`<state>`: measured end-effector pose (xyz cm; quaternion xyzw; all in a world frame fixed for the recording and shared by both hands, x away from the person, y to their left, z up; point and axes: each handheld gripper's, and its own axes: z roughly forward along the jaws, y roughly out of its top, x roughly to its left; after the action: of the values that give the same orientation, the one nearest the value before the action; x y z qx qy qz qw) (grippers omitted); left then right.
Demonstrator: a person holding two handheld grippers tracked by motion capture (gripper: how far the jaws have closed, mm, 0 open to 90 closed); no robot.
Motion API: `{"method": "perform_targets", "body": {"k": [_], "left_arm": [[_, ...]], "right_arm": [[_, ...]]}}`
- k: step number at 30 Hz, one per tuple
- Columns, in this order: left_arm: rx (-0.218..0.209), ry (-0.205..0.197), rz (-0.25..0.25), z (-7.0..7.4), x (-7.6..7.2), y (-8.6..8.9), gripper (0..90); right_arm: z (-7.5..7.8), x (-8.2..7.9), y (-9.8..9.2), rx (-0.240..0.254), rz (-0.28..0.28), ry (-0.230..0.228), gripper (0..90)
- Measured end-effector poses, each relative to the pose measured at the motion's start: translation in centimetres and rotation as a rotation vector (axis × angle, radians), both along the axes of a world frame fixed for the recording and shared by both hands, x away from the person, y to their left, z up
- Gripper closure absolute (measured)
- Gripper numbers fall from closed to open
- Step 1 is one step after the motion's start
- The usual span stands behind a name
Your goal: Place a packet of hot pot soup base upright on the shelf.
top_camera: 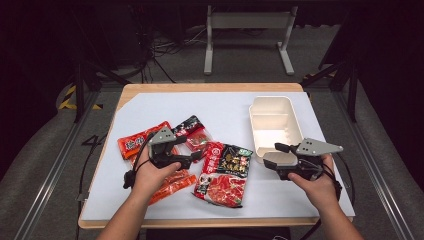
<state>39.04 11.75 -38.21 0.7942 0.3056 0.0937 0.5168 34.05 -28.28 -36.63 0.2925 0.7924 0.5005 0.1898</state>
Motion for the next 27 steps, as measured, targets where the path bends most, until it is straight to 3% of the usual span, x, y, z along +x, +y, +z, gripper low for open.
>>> {"method": "perform_targets", "body": {"k": [3, 7, 10, 13, 15, 19, 22, 27], "left_arm": [[0.000, 0.005, -0.018, -0.3, 0.5, -0.6, 19.4], [-0.010, 0.024, -0.035, -0.9, 1.5, -1.4, 20.2], [-0.009, 0.035, -0.040, -1.2, 2.1, -1.8, 22.0], [-0.011, 0.047, -0.042, -1.5, 2.6, -2.2, 22.8], [-0.015, 0.062, -0.037, -1.6, 2.9, -2.4, 24.3], [-0.026, 0.085, -0.036, -2.6, 4.0, -3.3, 27.1], [-0.025, 0.096, -0.032, -3.1, 4.5, -3.6, 28.3], [0.027, 0.115, -0.017, -3.8, 5.4, -4.4, 28.9]], "right_arm": [[0.0, 0.1, 0.2, 0.006, 0.009, 0.000, 13.4], [0.1, 0.0, 0.5, 0.019, 0.021, -0.007, 9.5], [0.3, -0.2, 0.8, -0.020, 0.021, -0.038, 22.4], [0.6, -0.5, 0.7, -0.023, 0.031, -0.066, 31.1], [0.7, -0.5, 0.6, -0.027, 0.047, -0.055, 39.4], [0.6, -0.4, 0.6, -0.028, 0.044, -0.024, 45.7], [0.6, -0.5, 0.6, -0.033, 0.044, -0.027, 45.9], [0.7, -0.5, 0.6, -0.030, 0.067, -0.059, 48.8]]}}
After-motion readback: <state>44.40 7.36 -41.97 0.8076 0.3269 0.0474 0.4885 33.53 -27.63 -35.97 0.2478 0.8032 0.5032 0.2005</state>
